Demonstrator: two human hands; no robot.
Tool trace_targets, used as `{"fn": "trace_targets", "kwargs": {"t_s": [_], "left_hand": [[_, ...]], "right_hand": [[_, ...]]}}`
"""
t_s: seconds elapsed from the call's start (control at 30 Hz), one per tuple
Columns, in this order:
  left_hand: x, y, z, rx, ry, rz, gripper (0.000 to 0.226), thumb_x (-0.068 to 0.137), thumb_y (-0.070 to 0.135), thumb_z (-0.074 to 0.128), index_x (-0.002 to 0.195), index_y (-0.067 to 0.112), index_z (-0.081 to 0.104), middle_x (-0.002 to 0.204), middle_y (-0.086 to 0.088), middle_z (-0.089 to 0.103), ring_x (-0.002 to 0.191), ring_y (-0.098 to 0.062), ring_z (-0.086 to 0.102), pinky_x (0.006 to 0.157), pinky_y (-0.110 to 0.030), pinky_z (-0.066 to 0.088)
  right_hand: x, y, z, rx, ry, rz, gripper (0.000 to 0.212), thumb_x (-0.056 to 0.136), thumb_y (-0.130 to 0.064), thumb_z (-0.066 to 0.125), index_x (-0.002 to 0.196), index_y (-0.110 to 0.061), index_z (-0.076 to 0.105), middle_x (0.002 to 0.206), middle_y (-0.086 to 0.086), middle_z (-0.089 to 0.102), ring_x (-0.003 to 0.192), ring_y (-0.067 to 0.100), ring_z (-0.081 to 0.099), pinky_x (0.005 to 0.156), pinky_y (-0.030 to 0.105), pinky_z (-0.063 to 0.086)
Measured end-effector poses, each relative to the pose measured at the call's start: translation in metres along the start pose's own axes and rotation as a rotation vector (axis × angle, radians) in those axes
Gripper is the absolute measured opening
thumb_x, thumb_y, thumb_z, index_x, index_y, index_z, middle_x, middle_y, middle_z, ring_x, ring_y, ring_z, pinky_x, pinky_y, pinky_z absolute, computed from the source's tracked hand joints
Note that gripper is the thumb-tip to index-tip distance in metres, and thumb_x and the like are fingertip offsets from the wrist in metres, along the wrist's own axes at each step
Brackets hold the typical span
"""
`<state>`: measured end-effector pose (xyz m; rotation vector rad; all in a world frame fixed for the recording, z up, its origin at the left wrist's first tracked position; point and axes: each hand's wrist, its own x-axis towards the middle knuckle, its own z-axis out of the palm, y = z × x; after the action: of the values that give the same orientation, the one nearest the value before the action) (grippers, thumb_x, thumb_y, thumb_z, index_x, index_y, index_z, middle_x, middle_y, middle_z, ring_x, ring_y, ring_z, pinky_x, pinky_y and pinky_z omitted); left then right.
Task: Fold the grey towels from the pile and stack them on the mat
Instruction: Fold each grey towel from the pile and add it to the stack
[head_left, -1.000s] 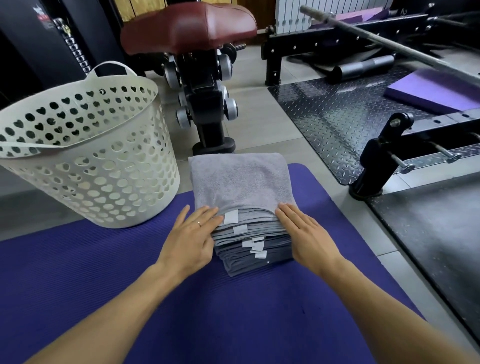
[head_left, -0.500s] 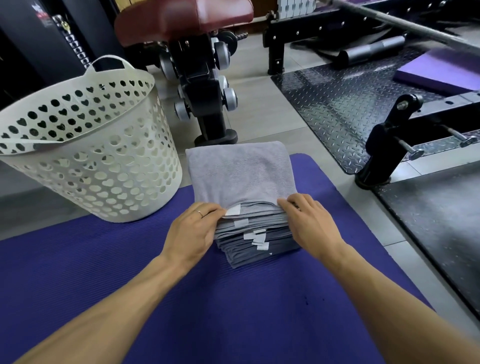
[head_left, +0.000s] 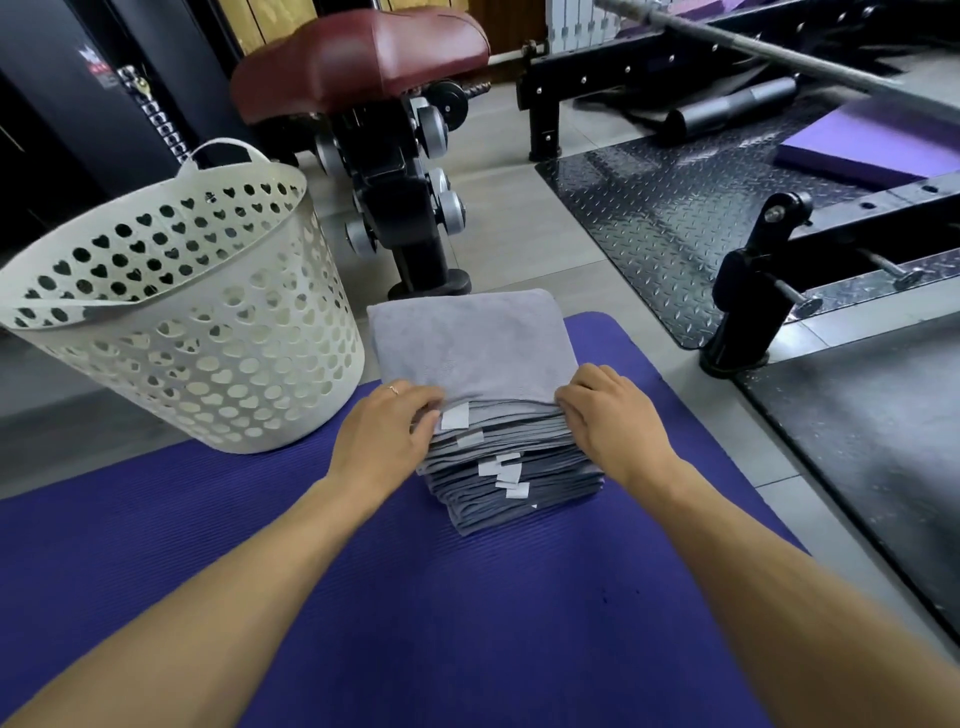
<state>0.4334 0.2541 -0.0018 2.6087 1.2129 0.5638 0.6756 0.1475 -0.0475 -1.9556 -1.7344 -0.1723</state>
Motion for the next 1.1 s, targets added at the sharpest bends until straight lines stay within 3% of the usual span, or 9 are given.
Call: {"fn": "trace_targets", "kwargs": {"t_s": [0.2, 0.33, 0.43, 0.53, 0.63, 0.73, 0.83, 0.97, 1.1], "left_hand": [[0.013, -0.001, 0.003, 0.061, -0.031, -0.050, 0.025, 0.097, 0.025, 0.058, 0.119, 0.021, 0.071, 0.102, 0.004, 0.064, 0.102, -0.018, 0.056, 0.080, -0.030, 0.042], [0.008, -0.005, 0.004, 0.092, 0.037, 0.113, 0.020, 0.096, 0.018, 0.059, 0.109, 0.014, 0.074, 0.094, -0.001, 0.069, 0.089, -0.024, 0.062, 0.074, -0.037, 0.050], [0.002, -0.012, 0.004, 0.138, 0.075, 0.223, 0.030, 0.093, 0.026, 0.048, 0.097, 0.011, 0.074, 0.083, -0.001, 0.067, 0.076, -0.024, 0.063, 0.066, -0.036, 0.052], [-0.005, -0.016, 0.005, 0.119, 0.032, 0.214, 0.027, 0.094, 0.027, 0.052, 0.108, 0.012, 0.071, 0.091, -0.001, 0.065, 0.081, -0.022, 0.062, 0.069, -0.037, 0.054], [0.000, -0.017, 0.008, 0.001, 0.064, 0.024, 0.029, 0.095, 0.026, 0.062, 0.123, 0.018, 0.065, 0.105, 0.005, 0.054, 0.090, -0.015, 0.055, 0.072, -0.032, 0.048], [0.009, -0.020, 0.010, -0.021, 0.086, -0.029, 0.022, 0.096, 0.030, 0.062, 0.111, 0.018, 0.073, 0.098, 0.012, 0.050, 0.091, -0.011, 0.049, 0.074, -0.028, 0.042], [0.012, -0.026, 0.011, -0.049, 0.063, 0.020, 0.020, 0.097, 0.024, 0.059, 0.103, 0.015, 0.076, 0.090, 0.008, 0.058, 0.093, -0.016, 0.048, 0.083, -0.035, 0.044], [0.010, -0.035, 0.008, -0.031, 0.027, 0.025, 0.015, 0.096, 0.017, 0.060, 0.097, 0.013, 0.075, 0.094, 0.000, 0.066, 0.094, -0.025, 0.055, 0.087, -0.042, 0.043], [0.002, -0.034, 0.003, 0.017, -0.021, 0.062, 0.014, 0.096, 0.017, 0.060, 0.099, 0.013, 0.074, 0.097, -0.003, 0.067, 0.095, -0.029, 0.056, 0.087, -0.046, 0.043]], "right_hand": [[0.008, -0.011, -0.006, 0.098, -0.036, 0.020, 0.013, 0.095, -0.012, 0.059, 0.094, -0.009, 0.072, 0.089, 0.006, 0.064, 0.083, 0.031, 0.061, 0.062, 0.038, 0.051], [0.023, -0.030, 0.000, 0.160, 0.016, -0.066, 0.013, 0.091, -0.013, 0.066, 0.101, -0.010, 0.074, 0.093, 0.006, 0.068, 0.085, 0.029, 0.062, 0.064, 0.038, 0.052], [0.031, -0.036, 0.008, 0.091, -0.067, -0.111, 0.015, 0.094, -0.015, 0.061, 0.097, -0.010, 0.074, 0.092, 0.006, 0.067, 0.083, 0.029, 0.059, 0.068, 0.037, 0.047], [0.034, -0.036, 0.014, 0.106, -0.044, -0.057, 0.015, 0.093, -0.007, 0.058, 0.095, -0.006, 0.073, 0.089, 0.009, 0.066, 0.080, 0.032, 0.060, 0.066, 0.039, 0.049], [0.032, -0.038, 0.013, 0.176, -0.020, 0.005, 0.016, 0.096, -0.007, 0.053, 0.101, -0.006, 0.068, 0.095, 0.006, 0.062, 0.084, 0.026, 0.056, 0.064, 0.037, 0.048], [0.029, -0.032, 0.012, 0.298, -0.095, 0.082, 0.017, 0.099, -0.010, 0.050, 0.105, -0.008, 0.066, 0.100, 0.002, 0.059, 0.088, 0.020, 0.053, 0.071, 0.033, 0.046], [0.033, -0.026, 0.010, 0.430, -0.192, 0.201, 0.014, 0.098, -0.009, 0.053, 0.099, -0.010, 0.067, 0.095, -0.001, 0.060, 0.087, 0.016, 0.054, 0.074, 0.027, 0.043], [0.036, -0.028, 0.007, 0.482, -0.265, 0.261, 0.012, 0.096, -0.010, 0.059, 0.096, -0.013, 0.070, 0.094, 0.000, 0.065, 0.084, 0.016, 0.060, 0.072, 0.024, 0.050], [0.029, -0.029, 0.006, 0.500, -0.284, 0.290, 0.010, 0.092, -0.012, 0.066, 0.099, -0.017, 0.072, 0.094, -0.004, 0.062, 0.086, 0.009, 0.060, 0.074, 0.014, 0.045]]}}
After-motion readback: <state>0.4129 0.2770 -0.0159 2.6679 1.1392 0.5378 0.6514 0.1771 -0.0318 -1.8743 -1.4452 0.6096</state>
